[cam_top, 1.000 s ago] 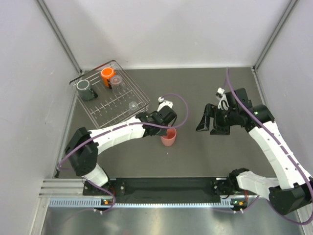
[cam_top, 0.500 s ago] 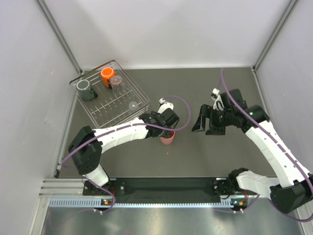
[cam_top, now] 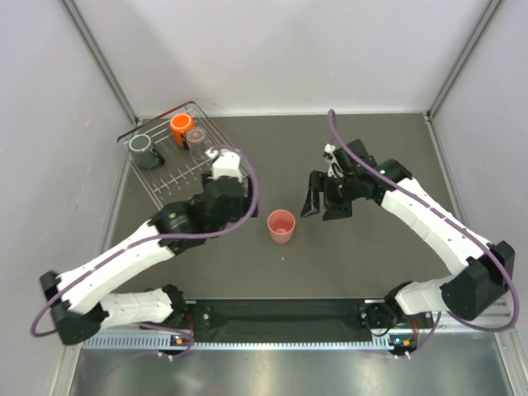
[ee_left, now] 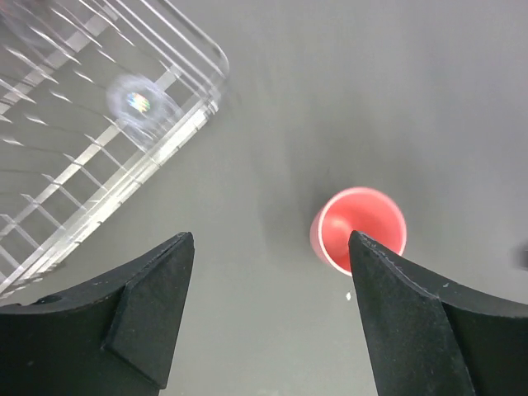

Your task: Load the cups into the dish rack

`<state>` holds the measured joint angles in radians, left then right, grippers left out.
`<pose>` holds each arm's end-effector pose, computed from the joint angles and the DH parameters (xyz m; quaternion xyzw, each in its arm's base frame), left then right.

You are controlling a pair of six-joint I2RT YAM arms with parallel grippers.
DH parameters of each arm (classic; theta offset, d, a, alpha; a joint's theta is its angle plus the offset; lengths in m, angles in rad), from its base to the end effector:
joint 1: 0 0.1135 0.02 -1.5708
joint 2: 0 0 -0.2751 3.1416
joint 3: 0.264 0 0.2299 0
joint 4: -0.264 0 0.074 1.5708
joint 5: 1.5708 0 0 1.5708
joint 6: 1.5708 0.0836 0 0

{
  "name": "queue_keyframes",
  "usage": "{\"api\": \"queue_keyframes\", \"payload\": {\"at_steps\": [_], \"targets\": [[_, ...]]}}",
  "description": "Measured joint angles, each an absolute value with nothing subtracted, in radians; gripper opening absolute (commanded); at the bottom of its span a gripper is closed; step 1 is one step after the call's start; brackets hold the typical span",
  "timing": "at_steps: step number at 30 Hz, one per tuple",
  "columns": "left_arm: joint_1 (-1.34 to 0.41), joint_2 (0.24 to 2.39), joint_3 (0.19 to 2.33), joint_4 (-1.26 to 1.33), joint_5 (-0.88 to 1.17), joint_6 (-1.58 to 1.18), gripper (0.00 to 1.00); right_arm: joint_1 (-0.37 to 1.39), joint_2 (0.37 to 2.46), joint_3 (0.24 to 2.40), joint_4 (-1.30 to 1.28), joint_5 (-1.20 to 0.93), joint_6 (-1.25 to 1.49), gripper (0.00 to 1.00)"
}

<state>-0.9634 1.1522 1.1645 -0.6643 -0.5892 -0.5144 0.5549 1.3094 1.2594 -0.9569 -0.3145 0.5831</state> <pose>0.1771 -0.1734 0.3405 0.0654 0.8648 -0.0934 0.4889 0.2036 0.1566 0.2983 -0.0302 0.9492 0.2748 0.1505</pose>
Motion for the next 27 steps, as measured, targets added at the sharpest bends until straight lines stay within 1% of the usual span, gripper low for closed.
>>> {"api": "queue_keyframes", "payload": {"at_steps": [2,6,10,19,24,27], "targets": [[-0.963,1.053,1.162,-0.67,-0.616,-0.521,0.78,0.585,1.361,1.279,-0.942,-0.308,0.59,0.69],[-0.963,0.921,1.165,-0.691,-0.649,-0.536,0.77,0.635,1.464,1.309,-0.921,-0.28,0.606,0.66],[-0.963,0.857,1.178,-0.731,-0.653,-0.574,0.77,0.659,1.54,1.311,-0.898,-0.249,0.634,0.55],[-0.963,0.766,1.176,-0.795,-0.645,-0.647,0.77,0.686,1.649,1.319,-0.847,-0.184,0.682,0.5],[-0.963,0.731,1.174,-0.817,-0.645,-0.664,0.78,0.714,1.704,1.319,-0.833,-0.182,0.693,0.34],[-0.963,0.731,1.174,-0.818,-0.643,-0.667,0.79,0.718,1.71,1.318,-0.828,-0.182,0.699,0.28]]}}
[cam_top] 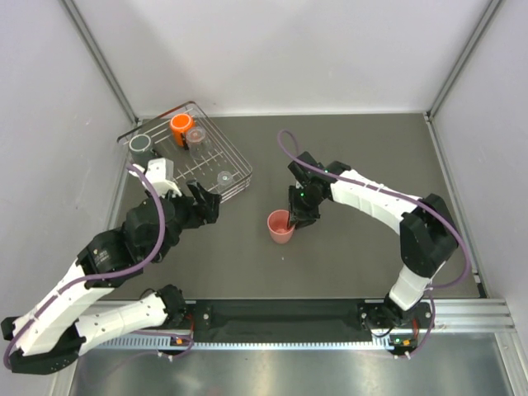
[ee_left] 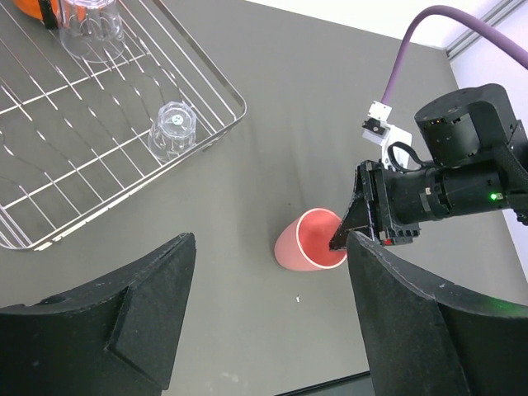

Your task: Load the cups into the dish rack

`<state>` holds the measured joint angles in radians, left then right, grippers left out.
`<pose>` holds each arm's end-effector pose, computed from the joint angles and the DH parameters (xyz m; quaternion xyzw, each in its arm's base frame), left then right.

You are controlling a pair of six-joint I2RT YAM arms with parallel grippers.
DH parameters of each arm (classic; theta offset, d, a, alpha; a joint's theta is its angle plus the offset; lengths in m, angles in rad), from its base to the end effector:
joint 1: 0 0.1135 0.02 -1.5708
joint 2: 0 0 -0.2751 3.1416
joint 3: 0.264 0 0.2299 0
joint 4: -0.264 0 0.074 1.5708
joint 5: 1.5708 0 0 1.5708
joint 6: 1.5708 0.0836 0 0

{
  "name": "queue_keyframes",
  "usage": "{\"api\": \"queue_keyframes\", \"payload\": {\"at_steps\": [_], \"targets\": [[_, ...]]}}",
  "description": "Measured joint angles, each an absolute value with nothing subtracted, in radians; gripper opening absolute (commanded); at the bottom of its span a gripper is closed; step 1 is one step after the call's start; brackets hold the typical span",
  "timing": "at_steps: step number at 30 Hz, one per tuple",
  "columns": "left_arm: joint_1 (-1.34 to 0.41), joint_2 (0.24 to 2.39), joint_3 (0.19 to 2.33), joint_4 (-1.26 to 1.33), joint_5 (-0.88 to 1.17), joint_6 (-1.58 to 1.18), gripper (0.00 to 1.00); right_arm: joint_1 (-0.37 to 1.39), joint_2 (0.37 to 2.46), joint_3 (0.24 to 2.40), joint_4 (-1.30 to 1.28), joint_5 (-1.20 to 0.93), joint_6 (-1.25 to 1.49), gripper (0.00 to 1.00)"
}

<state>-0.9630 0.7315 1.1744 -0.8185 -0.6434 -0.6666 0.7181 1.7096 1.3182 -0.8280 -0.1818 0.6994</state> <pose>0.1104 -0.0708 0.3949 -0.0601 0.8020 -0.2091 0.5564 0.2460 0.2350 0.2101 -0.0250 0.9803 0.1812 0.0740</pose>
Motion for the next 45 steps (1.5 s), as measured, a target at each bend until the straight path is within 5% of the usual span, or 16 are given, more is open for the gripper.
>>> {"api": "queue_keyframes", "payload": {"at_steps": [6,17,24,37,45], "targets": [[-0.963,0.74,1.191,-0.817,-0.641,-0.668,0.8,0.718,1.709,1.317,-0.805,-0.189,0.697,0.0],[-0.963,0.887,1.4,-0.707,-0.576,-0.621,0.85,0.698,1.53,1.33,-0.759,-0.235,0.662,0.0],[-0.959,1.013,1.496,-0.596,-0.489,-0.622,0.87,0.515,1.269,1.343,-0.641,-0.381,0.664,0.0],[-0.666,1.148,1.555,-0.289,0.134,-0.714,0.89,0.205,1.09,1.368,-0.493,-0.847,0.72,0.0],[-0.615,1.139,1.438,-0.135,0.21,-1.021,0.84,0.191,0.93,1.275,-0.26,-0.86,0.81,0.0]]}}
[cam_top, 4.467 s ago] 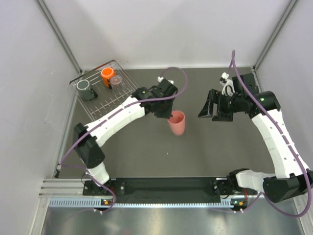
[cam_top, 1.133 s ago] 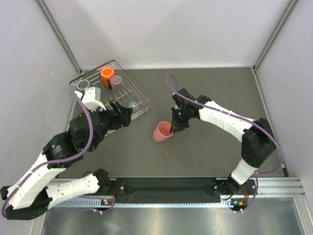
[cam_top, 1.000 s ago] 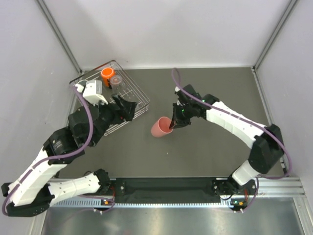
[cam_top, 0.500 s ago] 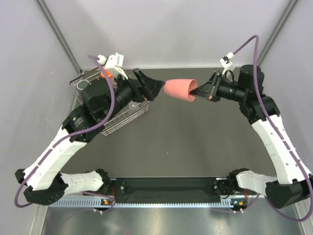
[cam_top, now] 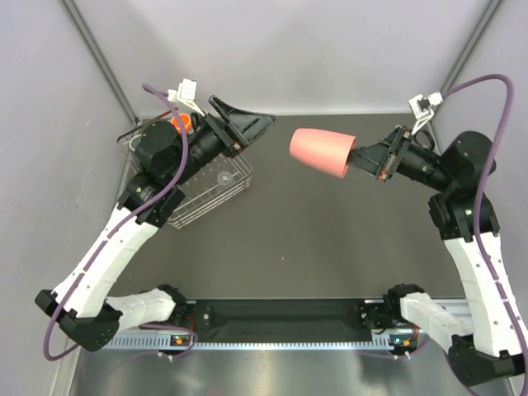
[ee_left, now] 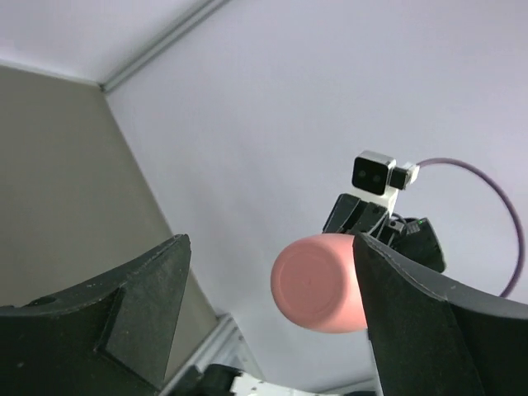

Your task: Load the cups into the dish rack

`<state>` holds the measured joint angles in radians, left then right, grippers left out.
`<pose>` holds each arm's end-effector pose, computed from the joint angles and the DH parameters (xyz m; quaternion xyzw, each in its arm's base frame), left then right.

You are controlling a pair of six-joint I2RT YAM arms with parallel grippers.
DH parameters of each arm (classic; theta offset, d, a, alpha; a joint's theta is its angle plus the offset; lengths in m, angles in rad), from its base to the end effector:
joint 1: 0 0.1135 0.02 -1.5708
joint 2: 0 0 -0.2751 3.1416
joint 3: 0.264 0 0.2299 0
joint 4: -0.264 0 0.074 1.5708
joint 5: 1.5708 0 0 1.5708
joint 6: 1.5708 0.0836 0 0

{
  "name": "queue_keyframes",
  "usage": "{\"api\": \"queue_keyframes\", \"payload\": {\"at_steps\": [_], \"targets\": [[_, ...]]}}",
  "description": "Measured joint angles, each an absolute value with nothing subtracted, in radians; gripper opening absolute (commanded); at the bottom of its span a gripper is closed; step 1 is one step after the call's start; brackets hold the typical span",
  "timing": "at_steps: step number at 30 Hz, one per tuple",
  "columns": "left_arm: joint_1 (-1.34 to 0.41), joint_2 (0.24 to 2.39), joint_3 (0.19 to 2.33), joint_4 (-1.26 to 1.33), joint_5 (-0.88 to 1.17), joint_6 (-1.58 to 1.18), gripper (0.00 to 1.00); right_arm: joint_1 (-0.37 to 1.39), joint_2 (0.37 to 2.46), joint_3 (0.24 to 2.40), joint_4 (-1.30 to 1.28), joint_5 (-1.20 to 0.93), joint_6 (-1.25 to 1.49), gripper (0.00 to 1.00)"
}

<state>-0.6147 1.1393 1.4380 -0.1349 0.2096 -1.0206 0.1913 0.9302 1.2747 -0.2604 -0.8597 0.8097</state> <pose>0.1967 -0.1602 0.5114 -0.0515 0.6462 -0.5996 0.4693 0.1571 0.0949 0.4763 -0.1050 0.6794 0.5686 0.4518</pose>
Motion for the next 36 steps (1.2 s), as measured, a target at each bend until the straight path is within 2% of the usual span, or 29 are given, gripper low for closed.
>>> {"api": "queue_keyframes", "payload": {"at_steps": [7,12,30,36], "targets": [[-0.615,1.157,1.367,0.024,0.226,-1.238,0.85,0.194,0.928,1.256,-0.064,-0.775,0.843,0.0],[-0.615,1.155,1.319,0.14,0.218,-1.312,0.89,0.226,0.984,1.257,0.009,-0.727,0.852,0.0],[-0.622,1.192,1.304,0.255,0.232,-1.407,0.91,0.373,1.057,1.259,0.06,-0.606,0.83,0.0],[-0.635,1.2,1.304,0.255,0.251,-1.422,0.88,0.396,1.061,1.277,0.059,-0.592,0.812,0.0]]}}
